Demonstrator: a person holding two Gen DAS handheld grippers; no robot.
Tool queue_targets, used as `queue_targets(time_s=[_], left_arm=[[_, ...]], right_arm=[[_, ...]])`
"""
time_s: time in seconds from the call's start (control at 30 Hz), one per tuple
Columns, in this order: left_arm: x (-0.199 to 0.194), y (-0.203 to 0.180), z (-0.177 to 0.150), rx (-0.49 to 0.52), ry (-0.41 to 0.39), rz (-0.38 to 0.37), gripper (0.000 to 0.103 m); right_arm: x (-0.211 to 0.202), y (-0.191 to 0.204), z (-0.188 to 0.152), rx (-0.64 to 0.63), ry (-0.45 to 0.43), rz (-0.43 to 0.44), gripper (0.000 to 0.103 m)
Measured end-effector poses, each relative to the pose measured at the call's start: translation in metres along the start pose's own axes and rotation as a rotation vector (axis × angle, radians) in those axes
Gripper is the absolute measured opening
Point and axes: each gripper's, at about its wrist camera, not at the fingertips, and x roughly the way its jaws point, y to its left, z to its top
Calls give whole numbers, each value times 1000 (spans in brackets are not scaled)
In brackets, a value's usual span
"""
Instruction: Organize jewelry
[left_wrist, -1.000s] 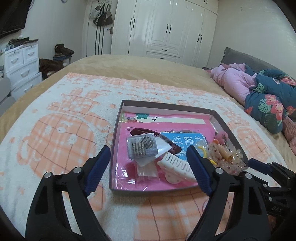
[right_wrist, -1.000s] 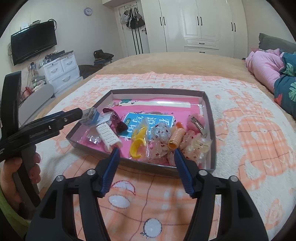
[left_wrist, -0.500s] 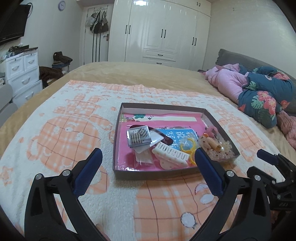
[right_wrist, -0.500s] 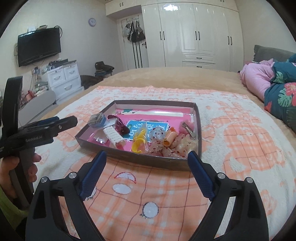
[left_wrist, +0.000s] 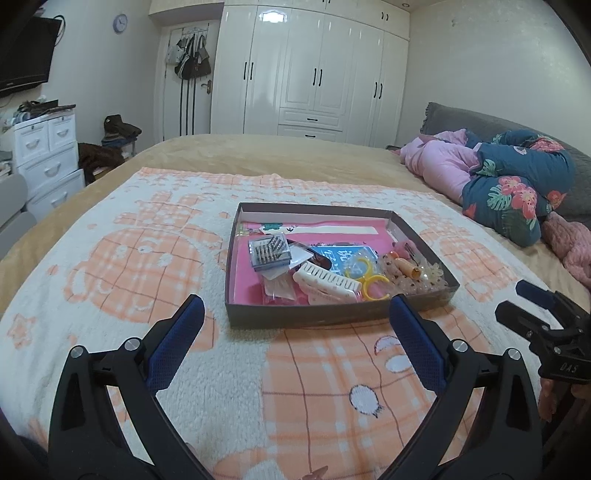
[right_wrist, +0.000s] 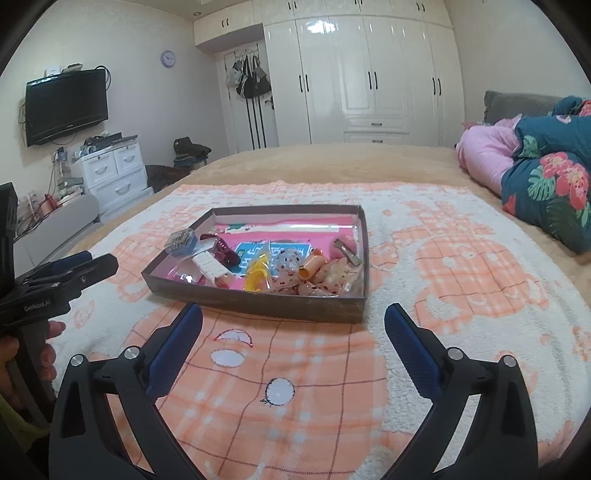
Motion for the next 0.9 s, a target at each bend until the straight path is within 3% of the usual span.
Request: queue_targets(time_s=[0.9], left_arm=[[-55, -13, -23, 16, -159, 68, 92]], right_arm=[[-67, 19, -21, -70, -265, -40, 97]])
